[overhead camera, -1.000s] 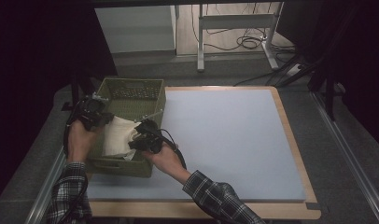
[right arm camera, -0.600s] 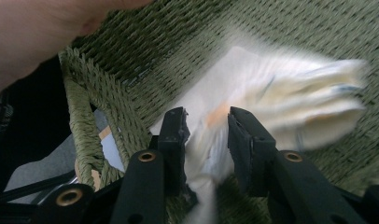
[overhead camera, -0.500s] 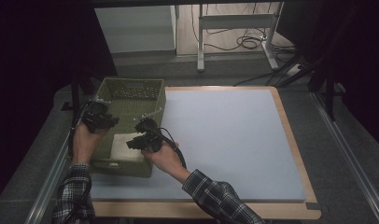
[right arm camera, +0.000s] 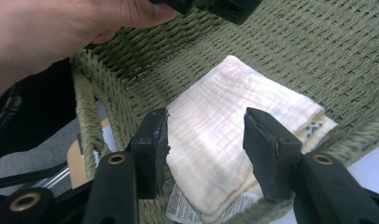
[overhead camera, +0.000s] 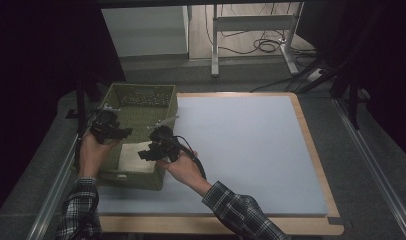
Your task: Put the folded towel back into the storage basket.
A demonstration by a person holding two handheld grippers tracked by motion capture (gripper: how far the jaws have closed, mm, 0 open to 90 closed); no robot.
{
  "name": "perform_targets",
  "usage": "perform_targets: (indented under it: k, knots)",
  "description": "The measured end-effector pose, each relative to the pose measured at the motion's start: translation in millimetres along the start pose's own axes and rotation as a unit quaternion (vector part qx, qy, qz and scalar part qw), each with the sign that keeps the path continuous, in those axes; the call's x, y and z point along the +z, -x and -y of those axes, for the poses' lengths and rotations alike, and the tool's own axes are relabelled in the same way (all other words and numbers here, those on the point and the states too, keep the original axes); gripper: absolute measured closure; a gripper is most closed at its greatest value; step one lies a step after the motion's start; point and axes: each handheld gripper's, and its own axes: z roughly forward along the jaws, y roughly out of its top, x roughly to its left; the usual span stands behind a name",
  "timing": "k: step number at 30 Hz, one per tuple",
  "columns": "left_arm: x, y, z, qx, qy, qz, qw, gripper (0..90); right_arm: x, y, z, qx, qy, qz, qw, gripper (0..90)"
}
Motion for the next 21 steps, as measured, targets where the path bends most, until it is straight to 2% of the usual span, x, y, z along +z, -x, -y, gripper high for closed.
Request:
perform_targets:
  k: [2,11,21]
  knots:
    - [0.3,1.1,-0.8,-0.005,0.004,0.004,1.0,38.6,-4.0,0.3,-0.1,-0.005,0.005,-0.002,1.0,46.2]
    - [1.6,7.7,-5.0,-0.006,0.006,0.018,0.9998,29.2,-20.3,-0.9,1.7,-0.066,0.014,0.02,0.9975,37.6]
    - [3.6,18.7,-13.4,-0.007,0.006,0.034,0.9994,19.9,-33.9,6.8,7.7,-0.094,0.014,0.033,0.9949,30.5]
